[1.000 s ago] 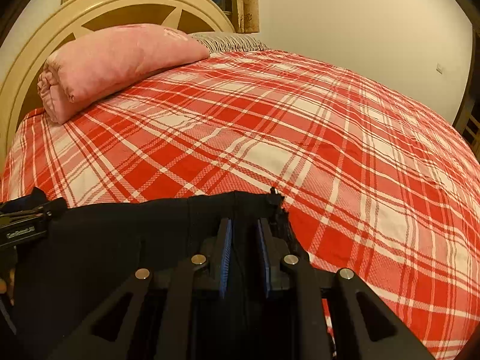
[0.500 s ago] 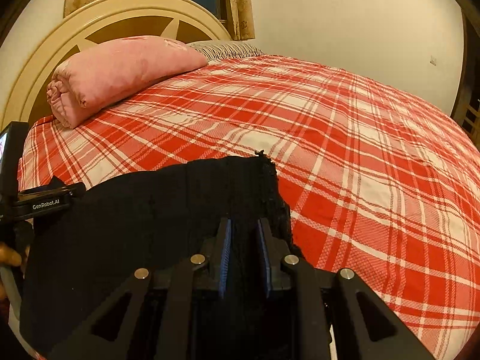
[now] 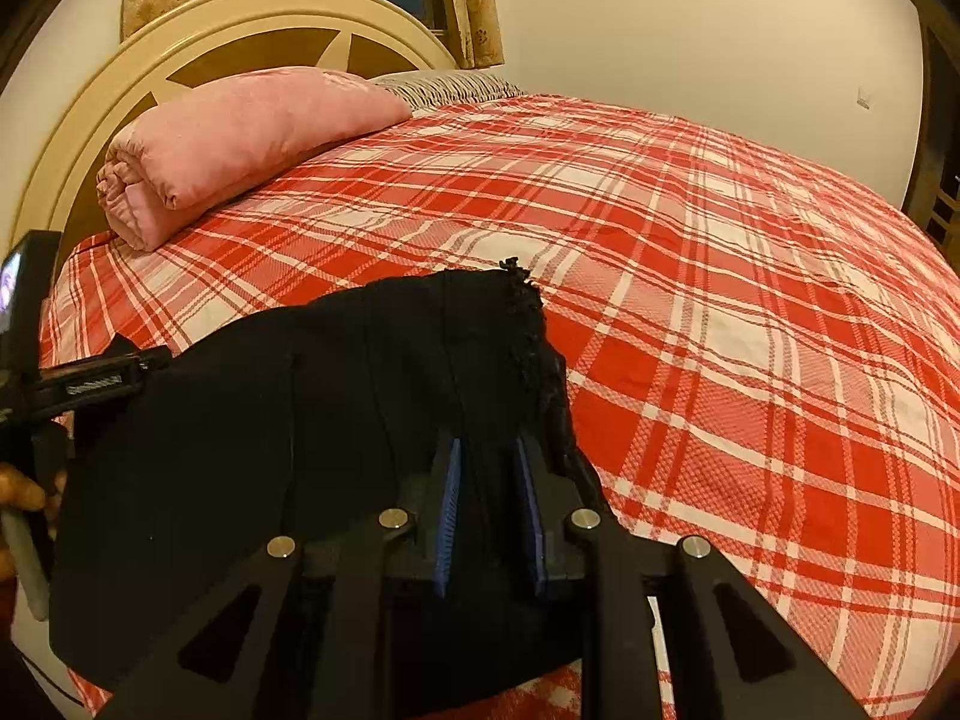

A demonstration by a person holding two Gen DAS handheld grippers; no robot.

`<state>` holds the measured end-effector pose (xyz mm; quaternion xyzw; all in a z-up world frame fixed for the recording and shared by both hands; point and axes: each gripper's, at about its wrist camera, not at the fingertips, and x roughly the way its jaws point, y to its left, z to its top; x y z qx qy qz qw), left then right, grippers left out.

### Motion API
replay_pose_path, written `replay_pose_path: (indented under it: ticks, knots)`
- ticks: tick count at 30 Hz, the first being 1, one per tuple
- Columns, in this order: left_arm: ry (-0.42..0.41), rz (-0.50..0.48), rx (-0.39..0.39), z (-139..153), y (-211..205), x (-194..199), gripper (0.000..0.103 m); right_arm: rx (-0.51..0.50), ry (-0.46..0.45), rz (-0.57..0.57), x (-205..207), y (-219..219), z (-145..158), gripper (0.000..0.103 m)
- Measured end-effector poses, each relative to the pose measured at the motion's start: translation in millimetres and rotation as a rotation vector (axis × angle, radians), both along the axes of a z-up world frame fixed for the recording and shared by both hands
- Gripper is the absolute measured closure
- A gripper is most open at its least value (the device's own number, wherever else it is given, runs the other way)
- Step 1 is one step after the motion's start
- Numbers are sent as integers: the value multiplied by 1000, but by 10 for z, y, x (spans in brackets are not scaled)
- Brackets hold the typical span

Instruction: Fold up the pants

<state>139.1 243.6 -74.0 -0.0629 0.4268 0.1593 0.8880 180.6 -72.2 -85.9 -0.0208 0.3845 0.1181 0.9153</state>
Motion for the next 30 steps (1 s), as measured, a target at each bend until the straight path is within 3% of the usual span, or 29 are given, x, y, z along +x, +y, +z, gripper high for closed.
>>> replay_pose_path:
  ticks: [5, 11, 17, 23, 25, 26, 27, 30]
  knots:
    - [-5, -21, -25, 161, -39, -191, 0, -23, -6, -2, 3, 25, -1, 82]
    - [-40, -70, 11, 391, -340, -578, 0, -38, -2, -8, -67, -8, 9, 79]
    - [8, -129, 12, 245, -653, -790, 0, -47, -10, -18, -192, -60, 26, 77]
    - [-1, -133, 32, 208, -780, -921, 0, -105, -59, -22, -425, -22, 58, 74]
    - [1, -132, 23, 213, -792, -958, 0, -143, -84, -21, -523, 15, 68, 71]
    - [-1, -135, 29, 210, -818, -985, 0, -159, -91, -21, -560, 28, 71, 66]
    - [-4, -138, 40, 206, -842, -1017, 0, -189, -98, -19, -632, 64, 68, 54]
    - [-11, -145, 74, 205, -907, -1141, 0, -236, -99, -30, -794, 89, 21, 47]
